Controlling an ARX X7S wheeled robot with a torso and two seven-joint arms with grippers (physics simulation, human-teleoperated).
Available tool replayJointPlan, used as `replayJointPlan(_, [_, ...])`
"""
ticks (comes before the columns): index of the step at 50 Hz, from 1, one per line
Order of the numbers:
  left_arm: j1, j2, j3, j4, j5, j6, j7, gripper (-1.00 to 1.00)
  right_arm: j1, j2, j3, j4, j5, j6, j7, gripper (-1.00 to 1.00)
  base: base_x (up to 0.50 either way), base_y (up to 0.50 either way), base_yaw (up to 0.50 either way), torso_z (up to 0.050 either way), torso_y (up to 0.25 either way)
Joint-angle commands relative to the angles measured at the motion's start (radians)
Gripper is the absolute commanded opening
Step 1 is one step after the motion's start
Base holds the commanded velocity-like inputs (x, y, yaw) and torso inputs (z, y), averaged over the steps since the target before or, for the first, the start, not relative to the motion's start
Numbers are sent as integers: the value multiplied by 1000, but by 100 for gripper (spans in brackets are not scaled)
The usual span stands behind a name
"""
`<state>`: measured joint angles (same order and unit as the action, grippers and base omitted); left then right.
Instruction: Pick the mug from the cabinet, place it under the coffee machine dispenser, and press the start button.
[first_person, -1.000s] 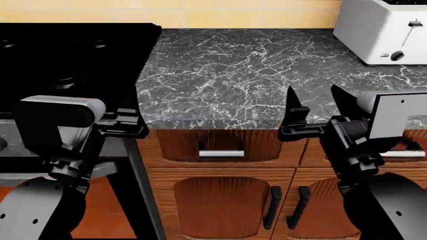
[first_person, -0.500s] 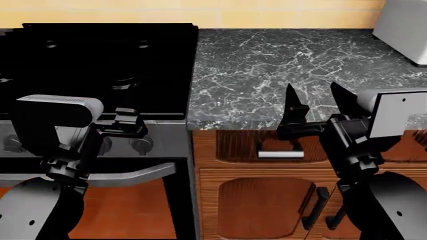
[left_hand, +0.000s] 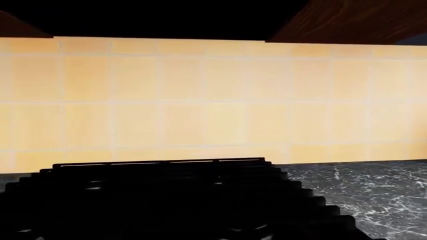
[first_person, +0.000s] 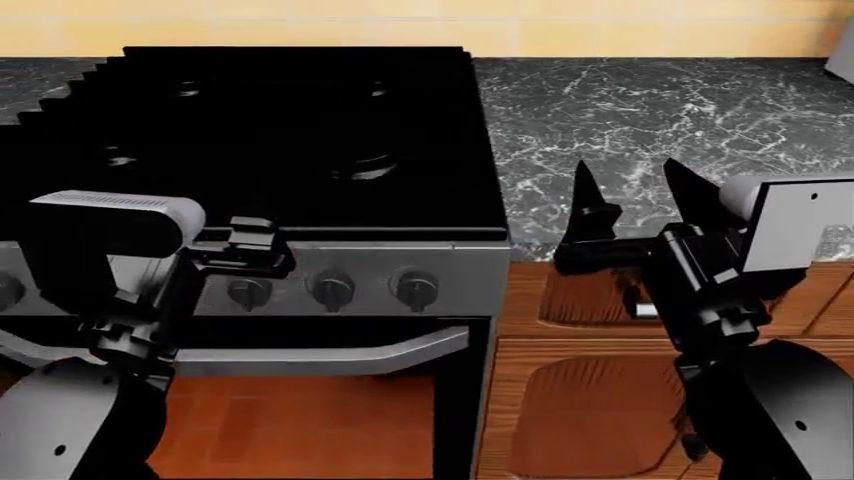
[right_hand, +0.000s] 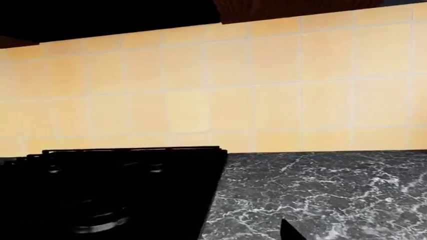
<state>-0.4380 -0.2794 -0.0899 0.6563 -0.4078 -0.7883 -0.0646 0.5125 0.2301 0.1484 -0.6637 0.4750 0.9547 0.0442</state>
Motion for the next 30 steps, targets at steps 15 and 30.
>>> replayJointPlan(15, [2,-10,2,11,-14,4,-9,100,5,7,5,-8,20,-2,16,100,7,500,0,0,0])
replayJointPlan(30, [3,-15,-1,16,-20,5,-17,100,25,22,-26,-12,-3,-14,38,100,6,427,0,0,0])
